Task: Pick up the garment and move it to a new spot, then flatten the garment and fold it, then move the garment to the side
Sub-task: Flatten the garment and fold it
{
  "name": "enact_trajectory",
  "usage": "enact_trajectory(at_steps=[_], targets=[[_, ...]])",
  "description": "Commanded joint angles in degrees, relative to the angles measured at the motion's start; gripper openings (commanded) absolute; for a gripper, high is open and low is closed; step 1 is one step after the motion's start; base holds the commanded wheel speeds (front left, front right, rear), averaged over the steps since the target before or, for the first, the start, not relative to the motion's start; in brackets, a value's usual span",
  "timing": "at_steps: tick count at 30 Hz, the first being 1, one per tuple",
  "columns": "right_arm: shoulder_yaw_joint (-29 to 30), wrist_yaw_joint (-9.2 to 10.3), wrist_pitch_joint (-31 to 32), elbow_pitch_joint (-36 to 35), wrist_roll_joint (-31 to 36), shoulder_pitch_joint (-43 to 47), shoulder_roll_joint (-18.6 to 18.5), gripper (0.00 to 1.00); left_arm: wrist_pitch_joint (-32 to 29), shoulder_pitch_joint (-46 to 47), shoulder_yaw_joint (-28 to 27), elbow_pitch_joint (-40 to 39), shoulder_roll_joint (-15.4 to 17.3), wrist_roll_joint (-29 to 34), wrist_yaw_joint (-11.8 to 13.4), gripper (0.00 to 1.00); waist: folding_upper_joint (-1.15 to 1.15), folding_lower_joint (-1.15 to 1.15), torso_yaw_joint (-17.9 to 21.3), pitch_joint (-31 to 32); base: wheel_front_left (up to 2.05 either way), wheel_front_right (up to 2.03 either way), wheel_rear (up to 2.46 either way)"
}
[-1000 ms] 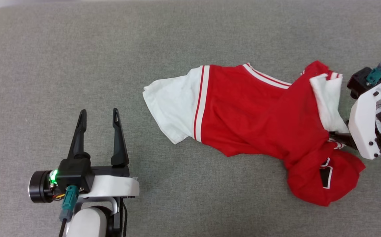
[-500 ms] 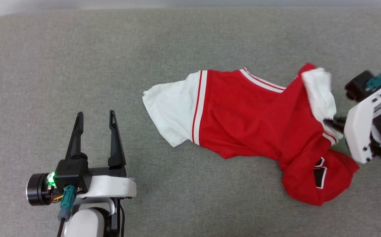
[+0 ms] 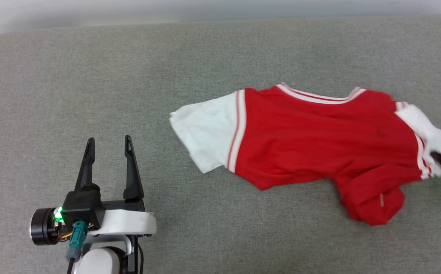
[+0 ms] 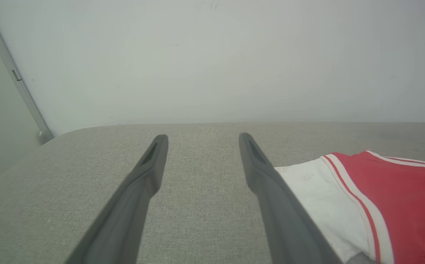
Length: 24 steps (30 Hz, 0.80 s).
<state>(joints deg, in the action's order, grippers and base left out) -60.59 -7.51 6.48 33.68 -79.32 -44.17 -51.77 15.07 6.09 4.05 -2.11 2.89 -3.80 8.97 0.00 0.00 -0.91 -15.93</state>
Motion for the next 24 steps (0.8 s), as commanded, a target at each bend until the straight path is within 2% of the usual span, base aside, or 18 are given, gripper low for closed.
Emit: enact_trajectory(at_steps=[1, 4, 8, 9, 10, 16, 19, 21, 24], targets=[[0.1, 0.04, -0.5, 1.5, -0.4, 1.7, 0.7, 0.00, 0.1, -0.4, 0.1, 0.1, 0.0, -0.2, -0.2, 1.00, 0.00, 0.00, -0.2, -0.1, 0.00, 0.00, 0.00], [0.4, 0.05, -1.3, 6.0, -2.7, 4.8, 3.0, 0.00, 0.1, -0.3, -0.1, 0.5, 0.0, 0.0, -0.3, 1.00, 0.00, 0.00, -0.4, -0.2, 0.00, 0.00, 0.00], [0.6, 0.08, -4.5, 9.3, -2.4, 6.6, 5.0, 0.00, 0.1, -0.6, -0.9, 1.2, 0.0, 0.2, -0.7, 1.00, 0.00, 0.00, -0.1, 0.7, 0.00, 0.00, 0.00], [1.0, 0.07, -5.9, 9.5, -2.1, 6.4, 5.1, 0.31, 0.1, -0.7, -1.2, 1.4, 0.1, 0.4, -0.8, 1.00, 0.00, 0.00, 0.1, 1.1, 0.00, 0.00, 0.00], [1.2, 0.07, -7.9, 9.7, -1.1, 6.0, 4.9, 1.00, 0.1, -0.8, -1.4, 1.7, 0.3, 0.6, -0.9, 1.00, 0.00, 0.00, 0.2, 1.6, 0.00, 0.00, 0.00], [2.5, 0.05, -19.6, 10.1, 6.0, 3.1, 4.2, 1.00, 0.1, 0.9, -2.5, 1.6, 2.6, 1.1, -3.0, 1.00, 0.00, 0.00, 1.7, 4.0, 0.00, 0.00, 0.00], [6.0, 0.04, -21.5, 11.7, 11.3, 0.9, 5.2, 1.00, 0.1, 2.8, -3.0, 1.7, 4.5, 1.5, -4.3, 1.00, 0.00, 0.00, 2.6, 4.7, 0.00, 0.00, 0.00], [12.0, 0.04, -21.7, 11.0, 17.0, -1.3, 6.0, 1.00, 0.1, 4.1, -3.2, 2.6, 5.9, 1.6, -5.2, 1.00, 0.00, 0.00, 3.3, 4.9, 0.00, 0.00, 0.00], [23.5, 0.04, -21.6, 8.1, 27.2, 1.0, 8.3, 1.00, -0.9, 7.7, -2.8, 4.6, 8.1, 1.6, -7.3, 1.00, 0.00, 0.00, 4.0, 5.0, 0.00, 0.00, 0.00]])
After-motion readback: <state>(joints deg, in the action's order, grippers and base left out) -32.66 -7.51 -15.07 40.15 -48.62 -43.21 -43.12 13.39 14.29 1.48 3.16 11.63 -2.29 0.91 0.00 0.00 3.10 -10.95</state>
